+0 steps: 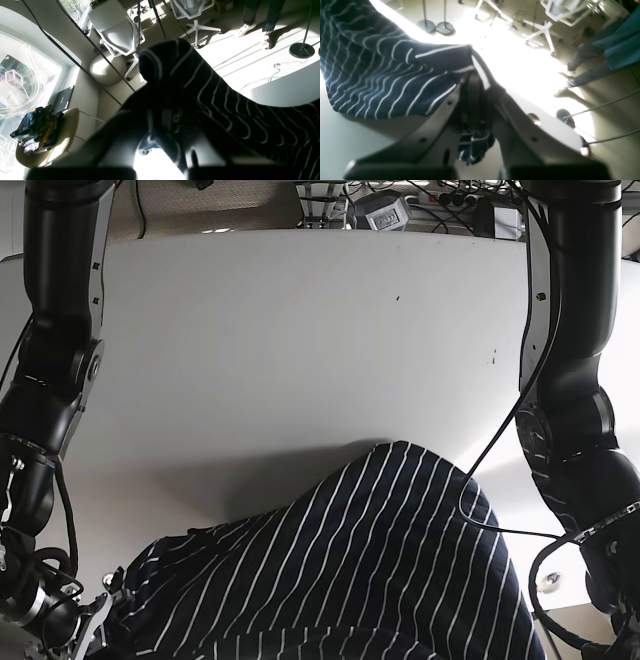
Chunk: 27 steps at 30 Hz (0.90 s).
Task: Fold the T-shirt properly
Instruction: 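Lift the shirt with both grippers and shake it out flat onto the table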
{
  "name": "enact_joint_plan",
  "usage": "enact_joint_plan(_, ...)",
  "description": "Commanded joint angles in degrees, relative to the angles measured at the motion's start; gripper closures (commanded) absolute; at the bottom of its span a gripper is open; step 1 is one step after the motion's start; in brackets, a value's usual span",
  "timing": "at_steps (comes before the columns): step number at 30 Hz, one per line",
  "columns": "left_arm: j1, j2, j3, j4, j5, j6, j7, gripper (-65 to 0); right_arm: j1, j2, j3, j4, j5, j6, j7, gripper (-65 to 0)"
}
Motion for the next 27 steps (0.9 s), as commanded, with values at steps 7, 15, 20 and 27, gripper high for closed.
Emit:
enact_joint_plan(7,-2.40,-5.04,-0.15,1.91,-0.70,0.03,-1.23,0.0,17.84,4.56,-0.99,-1.61,2.45,0.32,-1.70,-1.7)
enact_joint_plan(15,12.51,-9.70,-2.87,23.72,-0.79,-4.10,4.05,0.0,-8.36,5.88,6.75,18.17,2.45,0.32,-2.40,-1.7)
enact_joint_plan(20,35.10,-9.44,-11.67,33.39,-0.79,-4.41,4.66,0.0,-31.30,1.13,15.01,28.98,2.45,0.32,-2.13,-1.7)
enact_joint_plan(27,63.06,-4.16,-23.27,41.91,-0.88,-4.41,4.66,0.0,-58.64,-8.98,23.01,33.20,2.27,0.32,-1.96,-1.7)
